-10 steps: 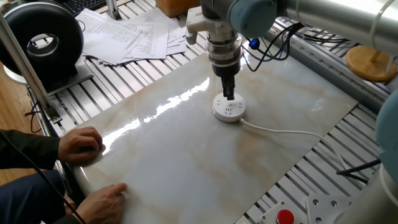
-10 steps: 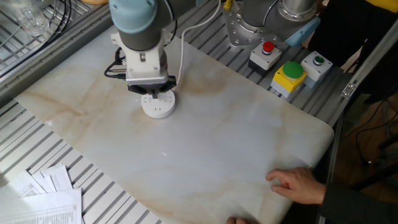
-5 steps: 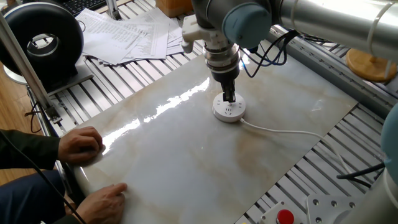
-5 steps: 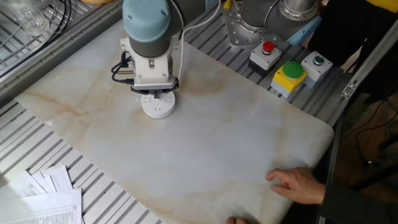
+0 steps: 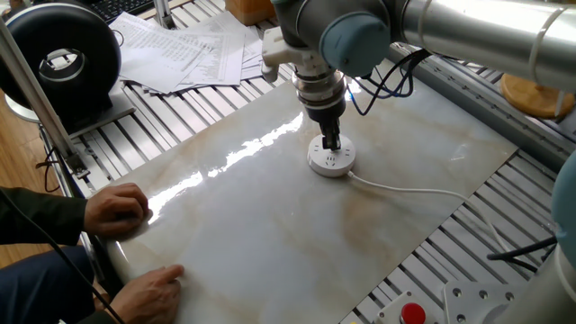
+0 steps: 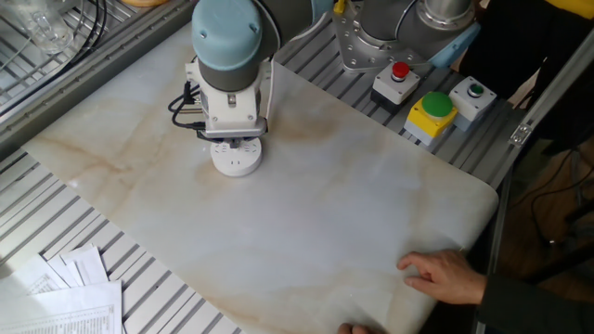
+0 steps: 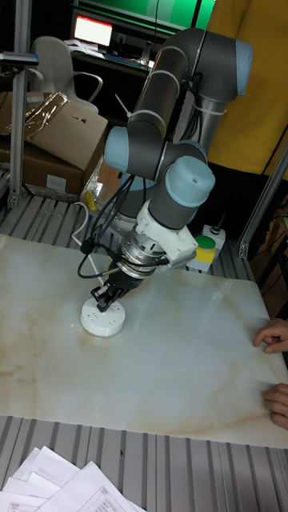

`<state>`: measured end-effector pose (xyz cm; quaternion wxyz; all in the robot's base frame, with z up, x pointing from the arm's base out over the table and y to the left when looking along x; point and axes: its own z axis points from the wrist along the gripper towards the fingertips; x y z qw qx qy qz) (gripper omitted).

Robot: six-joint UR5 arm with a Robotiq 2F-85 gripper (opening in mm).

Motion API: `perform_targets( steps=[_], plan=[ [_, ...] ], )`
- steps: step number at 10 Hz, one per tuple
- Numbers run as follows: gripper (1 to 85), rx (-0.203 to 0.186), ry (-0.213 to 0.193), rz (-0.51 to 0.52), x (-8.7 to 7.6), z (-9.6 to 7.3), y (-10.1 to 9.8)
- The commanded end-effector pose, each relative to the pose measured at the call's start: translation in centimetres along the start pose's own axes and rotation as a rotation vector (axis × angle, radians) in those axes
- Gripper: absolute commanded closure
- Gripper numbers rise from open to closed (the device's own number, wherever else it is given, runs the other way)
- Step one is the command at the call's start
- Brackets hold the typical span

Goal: Turn on the power strip by pressing the button

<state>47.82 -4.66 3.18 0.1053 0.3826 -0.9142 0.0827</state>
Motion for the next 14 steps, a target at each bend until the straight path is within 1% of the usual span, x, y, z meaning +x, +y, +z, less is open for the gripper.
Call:
perform_targets(
  steps=[1, 4, 7, 8, 9, 10, 11, 12, 13, 14],
  plan=[
    [84.7, -0.008, -0.008, 0.006, -0.3, 0.1, 0.2],
    [84.7, -0.009, -0.01, 0.009, -0.5, 0.4, 0.5],
    [84.7, -0.005, -0.019, 0.008, -0.9, 1.3, 0.5],
    [84.7, 0.012, -0.004, 0.017, -1.2, 0.9, 0.6],
    [84.7, 0.033, 0.029, 0.025, -1.4, -0.3, 0.6],
    [84.7, 0.026, 0.054, 0.043, -1.8, -1.8, 1.2],
    [84.7, 0.009, 0.056, 0.051, -2.0, -3.5, 1.7],
    [84.7, -0.024, 0.033, 0.044, -1.4, -4.4, 1.6],
    [84.7, -0.039, 0.034, 0.021, -0.2, -5.8, 0.7],
    [84.7, -0.061, 0.031, 0.021, 0.4, -7.3, 0.2]
  ],
)
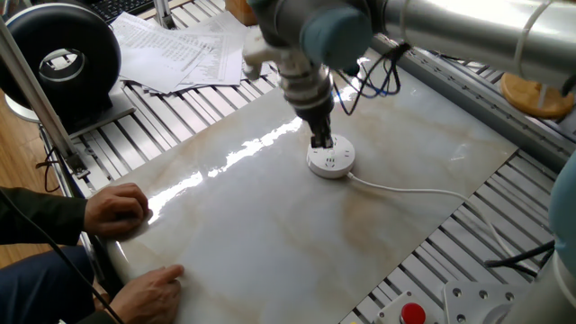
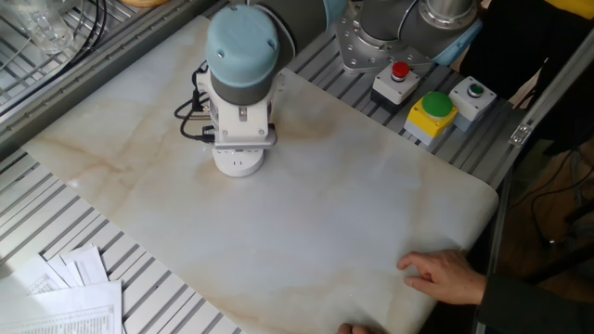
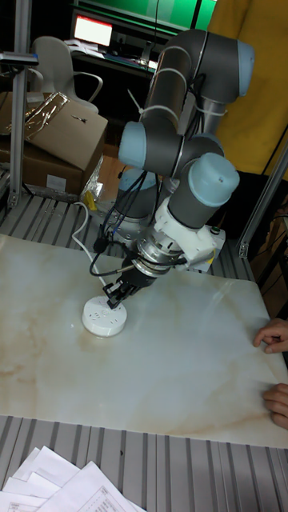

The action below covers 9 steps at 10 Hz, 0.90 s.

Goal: Turn on the power strip by pressing the button

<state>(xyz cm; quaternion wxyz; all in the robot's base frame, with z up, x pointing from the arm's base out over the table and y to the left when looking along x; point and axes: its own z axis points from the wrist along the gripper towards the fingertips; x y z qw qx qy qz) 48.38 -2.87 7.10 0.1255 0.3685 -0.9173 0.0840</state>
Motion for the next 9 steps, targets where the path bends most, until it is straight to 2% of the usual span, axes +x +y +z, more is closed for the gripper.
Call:
perform_targets(
  steps=[1, 2, 4, 6, 9],
  plan=[
    [84.7, -0.06, -0.028, 0.034, 0.8, -4.0, -0.4],
    [84.7, -0.044, -0.076, 0.078, -0.4, -4.1, -0.9],
    [84.7, -0.04, -0.171, 0.184, -2.7, -4.3, -1.4],
    [84.7, -0.016, -0.218, 0.251, -3.6, -4.4, -2.3],
    [84.7, -0.016, -0.292, 0.355, -4.9, -4.7, -3.2]
  ],
)
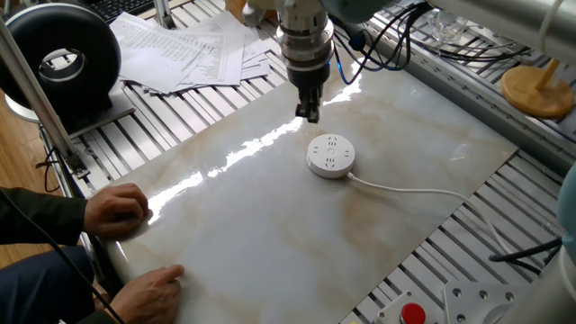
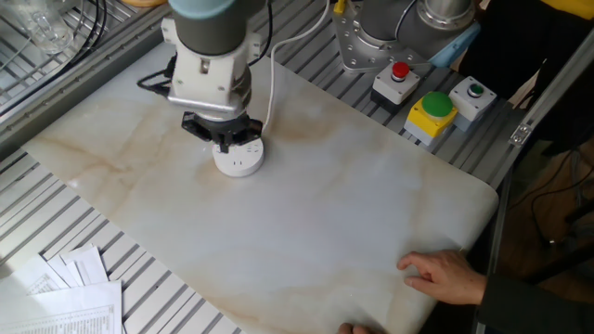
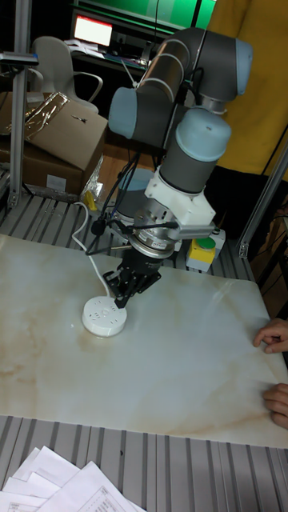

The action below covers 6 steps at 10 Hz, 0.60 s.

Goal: Turn on the power strip by pressing the button

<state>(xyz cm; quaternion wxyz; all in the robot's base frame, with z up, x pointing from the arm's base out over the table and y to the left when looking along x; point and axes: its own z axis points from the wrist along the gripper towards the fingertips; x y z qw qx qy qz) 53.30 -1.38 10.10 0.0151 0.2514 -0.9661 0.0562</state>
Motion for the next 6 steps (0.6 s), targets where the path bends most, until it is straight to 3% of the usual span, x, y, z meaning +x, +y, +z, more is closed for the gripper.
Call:
perform_targets(
  steps=[1, 6],
  plan=[
    [84.7, -0.014, -0.087, 0.112, -1.8, -0.4, -0.3],
    [84.7, -0.024, -0.14, 0.211, -3.2, -0.5, -0.7]
  ],
)
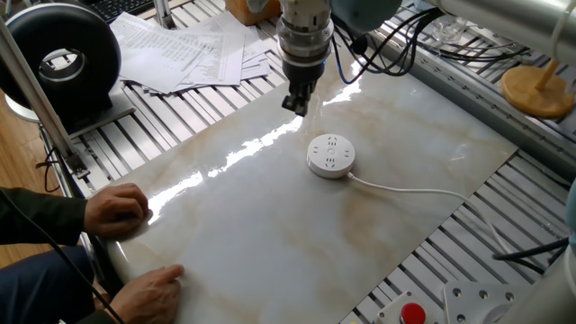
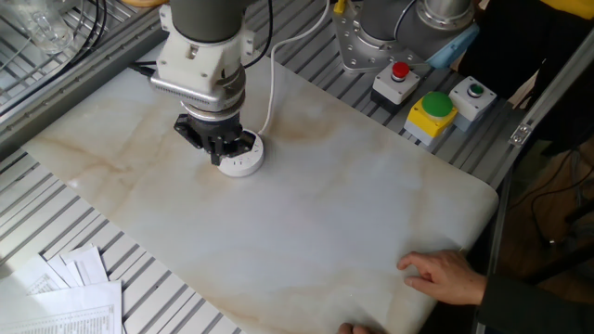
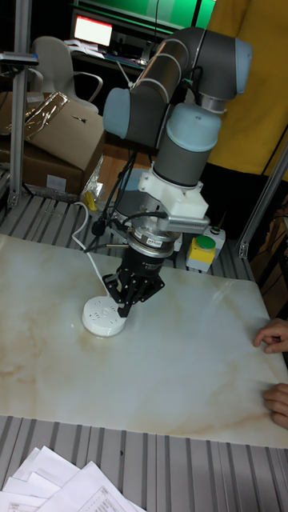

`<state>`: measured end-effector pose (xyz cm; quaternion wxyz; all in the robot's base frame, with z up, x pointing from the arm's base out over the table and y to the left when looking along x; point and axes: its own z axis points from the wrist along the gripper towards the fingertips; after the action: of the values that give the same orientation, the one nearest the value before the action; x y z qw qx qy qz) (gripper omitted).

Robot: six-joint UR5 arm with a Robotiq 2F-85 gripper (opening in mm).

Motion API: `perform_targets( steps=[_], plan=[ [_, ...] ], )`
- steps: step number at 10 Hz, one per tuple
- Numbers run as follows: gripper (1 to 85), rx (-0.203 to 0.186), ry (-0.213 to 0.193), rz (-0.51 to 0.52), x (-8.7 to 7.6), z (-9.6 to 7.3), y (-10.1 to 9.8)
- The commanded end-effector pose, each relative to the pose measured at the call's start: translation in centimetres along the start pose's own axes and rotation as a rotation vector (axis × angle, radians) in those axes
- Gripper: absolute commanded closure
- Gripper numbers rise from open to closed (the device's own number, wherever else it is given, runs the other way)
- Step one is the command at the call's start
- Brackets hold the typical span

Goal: Turn on the power strip by pressing the button

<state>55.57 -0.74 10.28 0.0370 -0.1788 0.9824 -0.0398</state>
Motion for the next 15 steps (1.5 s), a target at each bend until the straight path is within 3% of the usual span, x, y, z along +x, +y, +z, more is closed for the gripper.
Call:
perform_targets(
  steps=[1, 6, 13, 15],
  plan=[
    [84.7, -0.03, -0.05, 0.078, -1.3, -0.2, 0.2],
    [84.7, -0.058, -0.09, 0.115, -4.2, 0.7, 0.7],
    [84.7, -0.057, -0.056, 0.101, -4.7, 1.8, 0.7],
    [84.7, -0.074, -0.049, 0.092, -4.6, 1.9, 1.1]
  ],
)
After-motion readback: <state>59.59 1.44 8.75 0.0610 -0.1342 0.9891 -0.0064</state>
